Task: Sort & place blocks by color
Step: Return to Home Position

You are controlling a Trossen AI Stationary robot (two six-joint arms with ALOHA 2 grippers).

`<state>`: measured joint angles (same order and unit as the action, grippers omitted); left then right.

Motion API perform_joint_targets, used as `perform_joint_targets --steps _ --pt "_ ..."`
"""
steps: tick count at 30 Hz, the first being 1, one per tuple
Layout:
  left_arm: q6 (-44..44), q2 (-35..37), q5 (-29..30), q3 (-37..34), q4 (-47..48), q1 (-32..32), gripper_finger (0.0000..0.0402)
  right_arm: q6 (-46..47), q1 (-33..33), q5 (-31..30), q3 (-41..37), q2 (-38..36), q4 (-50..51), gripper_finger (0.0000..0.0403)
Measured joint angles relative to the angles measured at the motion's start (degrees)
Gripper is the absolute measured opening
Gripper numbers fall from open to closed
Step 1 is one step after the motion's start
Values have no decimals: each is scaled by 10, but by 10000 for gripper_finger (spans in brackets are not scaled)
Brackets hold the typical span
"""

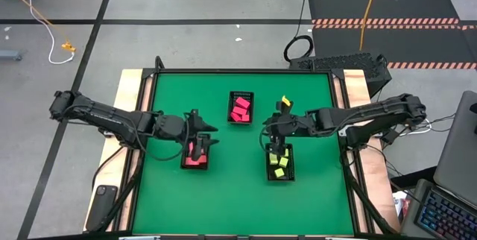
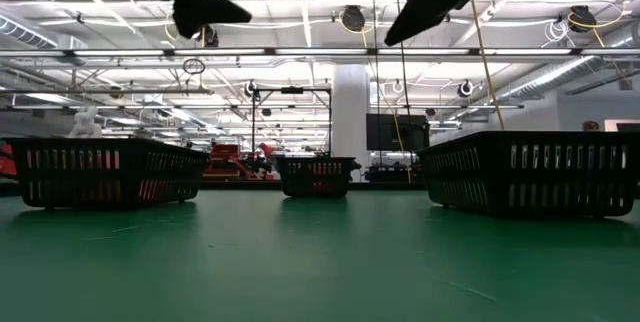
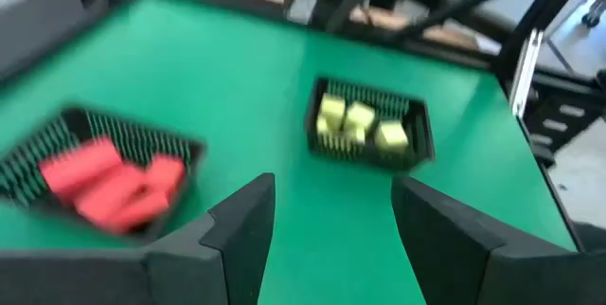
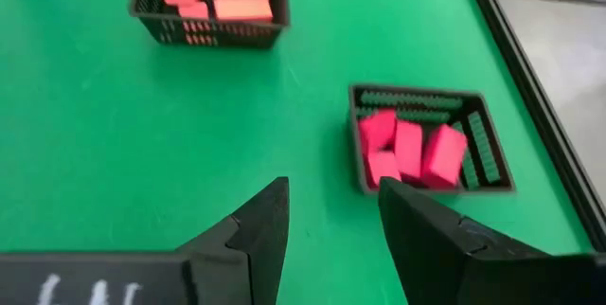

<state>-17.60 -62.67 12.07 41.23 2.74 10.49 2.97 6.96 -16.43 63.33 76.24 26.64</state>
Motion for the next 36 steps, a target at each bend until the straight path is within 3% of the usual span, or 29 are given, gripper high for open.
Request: perform_joint_targets --steps 10,16,24,31,36 --pt "96 0 -6 0 -20 -42 214 43 -15 0 0 -37 98 160" --pt "145 0 -103 0 -76 -104 214 19 -44 1 0 -30 71 160" --pt "143 6 -125 0 5 -106 210 26 -55 30 0 -45 139 160" --pt "164 59 -125 -13 5 -101 142 57 -55 31 -89 -125 93 160" --pt "157 118 -125 -74 -32 -101 83 98 -55 31 -188 -221 21 160"
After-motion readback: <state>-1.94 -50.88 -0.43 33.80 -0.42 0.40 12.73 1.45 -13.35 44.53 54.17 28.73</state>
